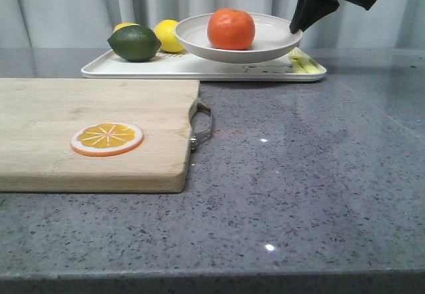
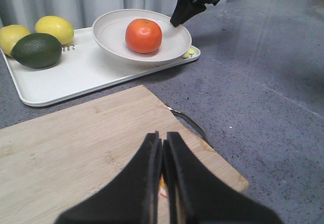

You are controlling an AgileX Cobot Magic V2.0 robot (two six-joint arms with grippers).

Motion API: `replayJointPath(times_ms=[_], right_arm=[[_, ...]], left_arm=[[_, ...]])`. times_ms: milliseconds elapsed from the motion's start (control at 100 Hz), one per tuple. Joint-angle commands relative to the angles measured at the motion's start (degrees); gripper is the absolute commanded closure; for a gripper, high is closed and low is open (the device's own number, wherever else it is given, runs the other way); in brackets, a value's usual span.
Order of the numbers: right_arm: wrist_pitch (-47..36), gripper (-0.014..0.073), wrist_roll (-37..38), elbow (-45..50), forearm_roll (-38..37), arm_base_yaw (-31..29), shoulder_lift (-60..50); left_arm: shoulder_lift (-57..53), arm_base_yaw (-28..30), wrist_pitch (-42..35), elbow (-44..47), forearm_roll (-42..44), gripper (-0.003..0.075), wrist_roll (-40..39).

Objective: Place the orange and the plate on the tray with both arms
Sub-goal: 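Lower the plate with the orange onto the white tray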

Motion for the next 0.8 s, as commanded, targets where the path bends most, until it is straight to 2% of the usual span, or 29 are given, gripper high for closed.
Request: replayJointPath(times_ms=[0, 680, 790], right_arm=[[-2.96, 0.0659, 0.33, -4.23, 2.55, -0.08, -2.04], [-7.57, 0.0657, 0.36, -4.75, 3.64, -0.08, 2.22], [-7.57, 0.0575, 0.36, -4.75, 3.71, -0.08, 2.22]], left_arm=[[0.09, 0.09, -4.47, -1.46, -0.01, 0.0738, -0.16], [0.09, 0.09, -4.47, -1.46, -0.01, 0.0739, -0.16], [0.09, 0.09, -4.47, -1.46, -0.01, 0.0738, -0.16]])
